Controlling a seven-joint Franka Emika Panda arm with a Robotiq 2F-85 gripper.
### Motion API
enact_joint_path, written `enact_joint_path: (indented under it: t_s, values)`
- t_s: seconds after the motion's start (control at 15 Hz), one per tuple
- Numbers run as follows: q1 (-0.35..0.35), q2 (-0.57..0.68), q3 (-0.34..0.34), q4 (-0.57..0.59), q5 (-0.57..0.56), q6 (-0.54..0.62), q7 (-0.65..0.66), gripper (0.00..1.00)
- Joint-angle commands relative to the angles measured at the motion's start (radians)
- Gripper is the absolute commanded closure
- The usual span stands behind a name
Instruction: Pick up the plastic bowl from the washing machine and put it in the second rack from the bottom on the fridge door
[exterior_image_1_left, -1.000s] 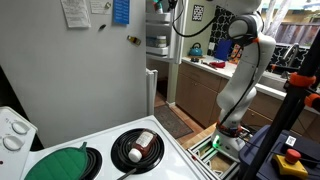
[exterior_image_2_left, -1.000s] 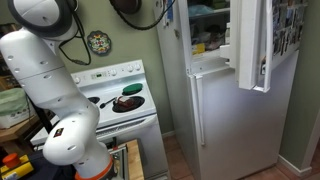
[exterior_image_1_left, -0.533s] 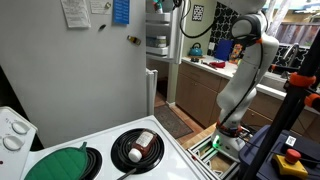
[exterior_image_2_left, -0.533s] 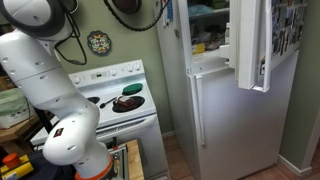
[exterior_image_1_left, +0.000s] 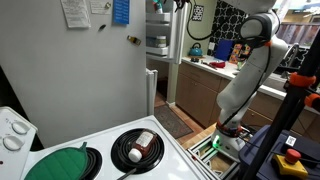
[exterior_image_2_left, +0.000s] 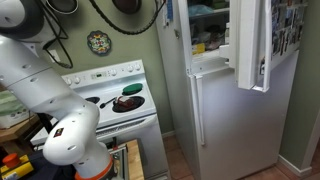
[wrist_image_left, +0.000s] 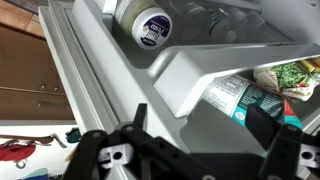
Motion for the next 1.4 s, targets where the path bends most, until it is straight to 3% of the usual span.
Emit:
enact_joint_path:
  t_s: [0.0, 0.47, 1.33]
  values:
    - [0.028, -0.122, -0.047, -0.183, 0.077, 0.129, -0.094, 0.00]
    - [0.015, -0.264, -0.054, -0.378, 0.136, 0.260, -0.233, 0.00]
    - [-0.039, -0.437, -0.058, -0.560, 0.142, 0.283, -0.379, 0.00]
